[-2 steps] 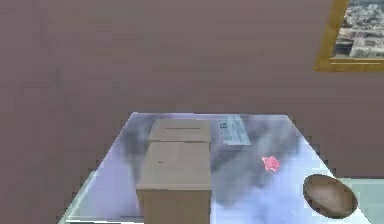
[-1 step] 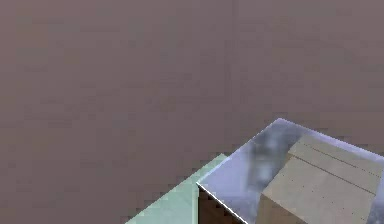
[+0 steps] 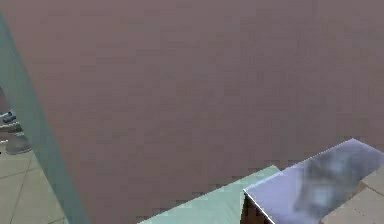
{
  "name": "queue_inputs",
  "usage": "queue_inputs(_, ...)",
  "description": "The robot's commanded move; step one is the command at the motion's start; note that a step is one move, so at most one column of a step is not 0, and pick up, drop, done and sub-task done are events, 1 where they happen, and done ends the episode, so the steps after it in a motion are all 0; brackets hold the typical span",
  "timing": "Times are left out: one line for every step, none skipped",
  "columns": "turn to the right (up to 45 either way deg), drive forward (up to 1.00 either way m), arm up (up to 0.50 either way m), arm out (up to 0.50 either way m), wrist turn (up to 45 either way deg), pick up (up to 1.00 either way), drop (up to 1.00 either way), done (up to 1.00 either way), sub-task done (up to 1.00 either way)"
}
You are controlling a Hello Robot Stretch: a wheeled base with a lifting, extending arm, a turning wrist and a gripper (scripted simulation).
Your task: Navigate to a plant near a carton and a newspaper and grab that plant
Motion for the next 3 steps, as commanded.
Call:
queue_inputs(45.0, 0.0, 0.0, 0.0, 0.0, 0.0, 0.0, 0.0, 0.0)
queue_inputs(45.0, 0.0, 0.0, 0.0, 0.0, 0.0, 0.0, 0.0, 0.0)
queue_inputs(3.0, 0.0, 0.0, 0.0, 0.0, 0.0, 0.0, 0.0, 0.0)
